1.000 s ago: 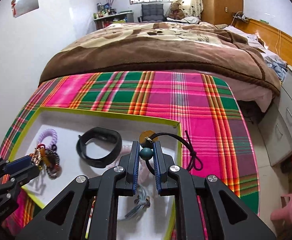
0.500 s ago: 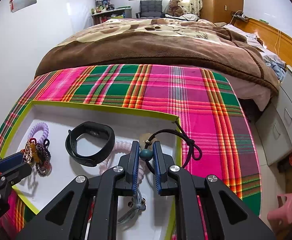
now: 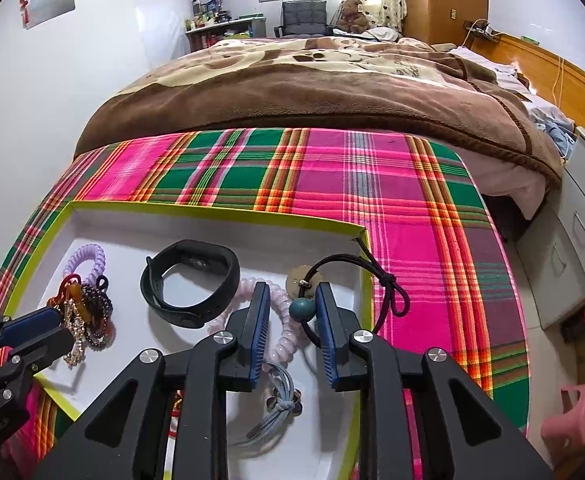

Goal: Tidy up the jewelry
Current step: 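Open the left tool to release the gold chain while the right tool releases the black cord, then withdraw both tools from the box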

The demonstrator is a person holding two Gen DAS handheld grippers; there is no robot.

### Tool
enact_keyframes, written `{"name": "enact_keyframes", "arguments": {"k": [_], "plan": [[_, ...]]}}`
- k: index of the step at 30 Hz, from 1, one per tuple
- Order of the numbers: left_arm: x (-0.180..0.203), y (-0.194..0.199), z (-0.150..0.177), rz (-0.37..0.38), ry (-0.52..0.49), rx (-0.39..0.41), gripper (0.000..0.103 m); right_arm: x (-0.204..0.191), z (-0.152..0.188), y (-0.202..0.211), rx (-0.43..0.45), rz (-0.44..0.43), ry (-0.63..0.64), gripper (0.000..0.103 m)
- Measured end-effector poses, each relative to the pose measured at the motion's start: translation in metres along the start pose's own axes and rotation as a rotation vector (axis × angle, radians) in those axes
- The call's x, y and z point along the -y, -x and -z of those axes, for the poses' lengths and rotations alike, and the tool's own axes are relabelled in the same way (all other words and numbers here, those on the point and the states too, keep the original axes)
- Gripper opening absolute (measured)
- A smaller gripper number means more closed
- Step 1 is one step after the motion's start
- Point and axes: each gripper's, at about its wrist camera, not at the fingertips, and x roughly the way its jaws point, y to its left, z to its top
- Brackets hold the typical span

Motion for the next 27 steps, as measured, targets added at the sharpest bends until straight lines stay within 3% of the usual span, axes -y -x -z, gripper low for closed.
{"name": "enact_keyframes", "arguments": {"k": [3, 9, 17, 27], "plan": [[0.0, 0.002, 0.0, 0.002, 0.004, 0.004, 0.028, -0.001, 0.001, 0.003, 0.007, -0.009, -0.001, 0.037], [0.003, 0.011, 0.0, -0.019, -0.005, 0.031, 0.039, -0.002, 0.004, 0.013, 0.028, -0.008, -0.008, 0.039], [0.008, 0.026, 0.007, -0.077, 0.014, 0.05, 0.039, -0.011, 0.015, 0.046, 0.098, -0.003, -0.008, 0.039], [0.015, 0.056, 0.031, -0.123, 0.043, 0.082, 0.039, -0.025, 0.046, 0.079, 0.123, -0.034, -0.043, 0.04]]}}
